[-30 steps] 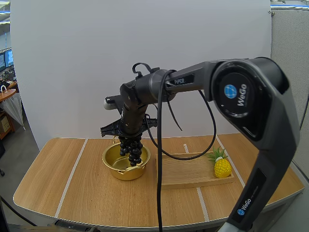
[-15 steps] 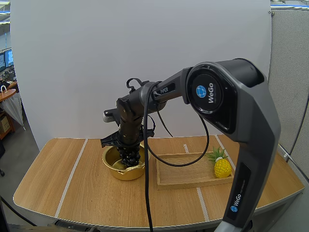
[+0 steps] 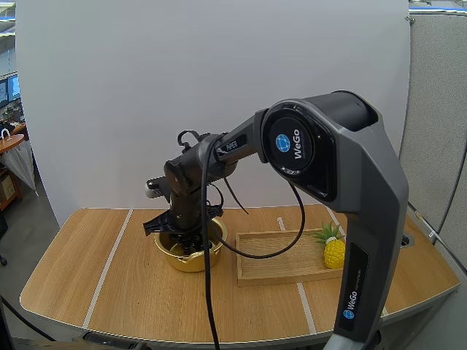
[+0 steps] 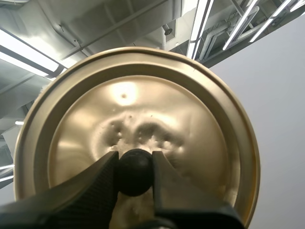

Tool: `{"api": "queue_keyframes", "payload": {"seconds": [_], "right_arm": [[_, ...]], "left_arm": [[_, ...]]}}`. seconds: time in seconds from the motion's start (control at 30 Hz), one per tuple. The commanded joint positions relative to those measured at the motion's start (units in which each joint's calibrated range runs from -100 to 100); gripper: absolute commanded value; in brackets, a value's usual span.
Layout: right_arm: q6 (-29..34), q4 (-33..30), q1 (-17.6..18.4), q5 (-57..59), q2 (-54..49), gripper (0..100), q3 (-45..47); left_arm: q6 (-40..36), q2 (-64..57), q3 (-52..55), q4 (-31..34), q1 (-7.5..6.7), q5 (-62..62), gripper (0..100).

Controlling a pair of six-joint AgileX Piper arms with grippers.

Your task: Open the pot, put the grape inside, and close it

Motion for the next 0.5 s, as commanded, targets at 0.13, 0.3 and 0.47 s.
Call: {"api": "queue_keyframes", "payload": {"seconds": [0.13, 0.3, 0.47], "right_arm": [[-1.17, -0.28, -0.02, 1.42, 0.76, 0, -0.01], [-2.2, -0.28, -0.11, 1.6, 0.76, 0, -0.01], [-3.0, -0.28, -0.11, 1.61, 0.76, 0, -0.01]], "left_arm": [[-0.47, -0.3, -0.34, 0.18, -0.1, -2.57, 0], [-0.47, -0.3, -0.34, 0.18, -0.1, -2.57, 0], [-0.47, -0.3, -0.34, 0.18, -0.1, -2.57, 0]]}}
